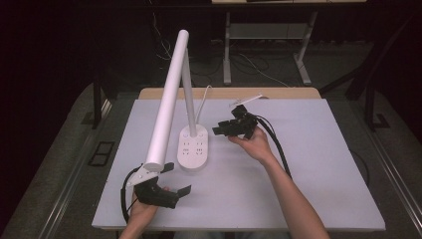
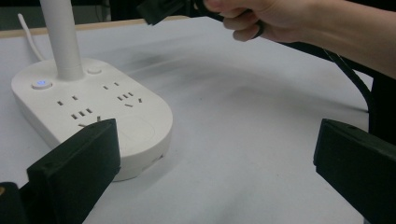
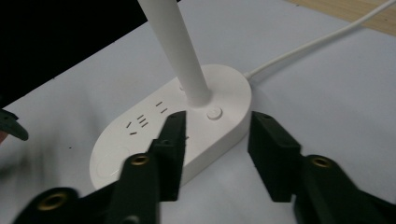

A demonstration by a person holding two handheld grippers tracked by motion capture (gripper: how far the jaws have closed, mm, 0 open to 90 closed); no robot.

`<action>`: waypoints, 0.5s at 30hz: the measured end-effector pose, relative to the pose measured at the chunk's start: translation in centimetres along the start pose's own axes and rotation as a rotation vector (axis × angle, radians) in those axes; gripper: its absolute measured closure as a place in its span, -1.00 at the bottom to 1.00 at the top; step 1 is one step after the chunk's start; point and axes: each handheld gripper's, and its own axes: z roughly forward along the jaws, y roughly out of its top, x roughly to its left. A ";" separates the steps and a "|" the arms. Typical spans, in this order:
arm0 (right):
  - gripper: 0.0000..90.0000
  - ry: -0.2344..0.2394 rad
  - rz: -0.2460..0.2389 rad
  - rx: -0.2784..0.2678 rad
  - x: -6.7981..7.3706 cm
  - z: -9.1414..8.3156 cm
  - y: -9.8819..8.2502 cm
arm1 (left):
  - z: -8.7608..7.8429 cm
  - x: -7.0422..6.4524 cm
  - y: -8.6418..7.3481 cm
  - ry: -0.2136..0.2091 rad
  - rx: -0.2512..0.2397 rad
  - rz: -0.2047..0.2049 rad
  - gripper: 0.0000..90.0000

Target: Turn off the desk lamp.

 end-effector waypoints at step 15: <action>-0.99 -0.042 0.034 -0.068 0.3 -7.2 -3.1 | 0.1 -0.1 0.0 -0.007 0.006 0.009 -1.00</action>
